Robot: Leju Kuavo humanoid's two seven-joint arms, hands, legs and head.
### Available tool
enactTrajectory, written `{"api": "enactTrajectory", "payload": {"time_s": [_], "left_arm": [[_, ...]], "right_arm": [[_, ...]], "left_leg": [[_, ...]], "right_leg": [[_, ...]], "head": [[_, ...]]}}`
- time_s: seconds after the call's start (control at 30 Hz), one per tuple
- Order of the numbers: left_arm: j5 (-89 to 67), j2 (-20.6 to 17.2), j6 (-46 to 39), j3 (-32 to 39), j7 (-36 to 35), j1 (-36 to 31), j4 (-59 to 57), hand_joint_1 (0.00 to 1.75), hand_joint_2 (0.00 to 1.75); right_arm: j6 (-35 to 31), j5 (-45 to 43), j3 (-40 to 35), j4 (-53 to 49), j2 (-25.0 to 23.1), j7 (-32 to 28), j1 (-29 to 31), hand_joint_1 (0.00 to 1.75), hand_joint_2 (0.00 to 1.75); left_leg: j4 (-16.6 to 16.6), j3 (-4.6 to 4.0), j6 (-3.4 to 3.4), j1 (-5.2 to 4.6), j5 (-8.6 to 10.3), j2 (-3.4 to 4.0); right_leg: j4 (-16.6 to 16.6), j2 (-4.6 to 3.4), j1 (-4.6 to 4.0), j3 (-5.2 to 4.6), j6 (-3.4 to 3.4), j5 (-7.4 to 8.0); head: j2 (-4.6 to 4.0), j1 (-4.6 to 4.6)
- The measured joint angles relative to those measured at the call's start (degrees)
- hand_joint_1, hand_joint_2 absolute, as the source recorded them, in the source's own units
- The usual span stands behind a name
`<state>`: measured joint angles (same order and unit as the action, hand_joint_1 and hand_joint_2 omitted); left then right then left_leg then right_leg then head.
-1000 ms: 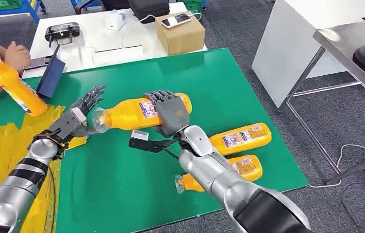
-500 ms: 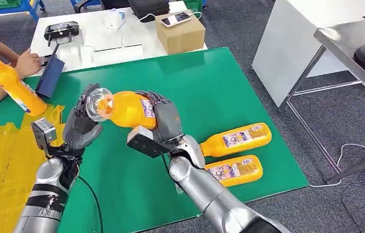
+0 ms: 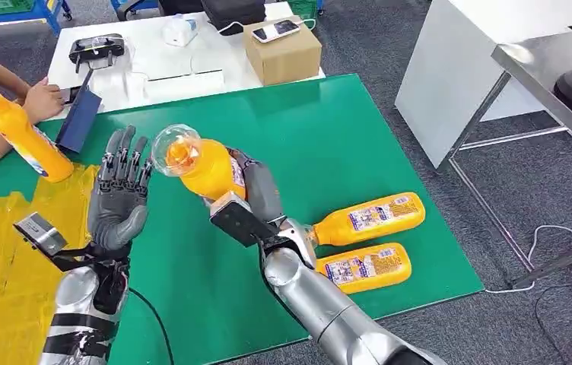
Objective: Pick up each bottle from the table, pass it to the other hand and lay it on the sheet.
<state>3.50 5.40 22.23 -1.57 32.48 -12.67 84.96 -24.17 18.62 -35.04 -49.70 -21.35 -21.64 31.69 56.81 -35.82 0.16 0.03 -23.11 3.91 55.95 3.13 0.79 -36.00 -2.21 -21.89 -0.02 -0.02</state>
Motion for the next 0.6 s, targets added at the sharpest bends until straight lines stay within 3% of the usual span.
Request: {"api": "enactTrajectory", "payload": {"time_s": [0.6], "left_arm": [[-6.0, 0.6, -1.8, -0.2, 1.9, 0.7, 2.7, 0.0, 1.75]], "right_arm": [[3.3, -0.7, -4.3, 3.2, 0.0, 5.0, 1.3, 1.75, 1.75]], "left_leg": [[0.0, -0.01, 0.0, 0.0, 0.0, -0.01]], "right_leg": [[0.0, 0.01, 0.0, 0.0, 0.0, 0.0]], "head": [[0.0, 0.0]]}}
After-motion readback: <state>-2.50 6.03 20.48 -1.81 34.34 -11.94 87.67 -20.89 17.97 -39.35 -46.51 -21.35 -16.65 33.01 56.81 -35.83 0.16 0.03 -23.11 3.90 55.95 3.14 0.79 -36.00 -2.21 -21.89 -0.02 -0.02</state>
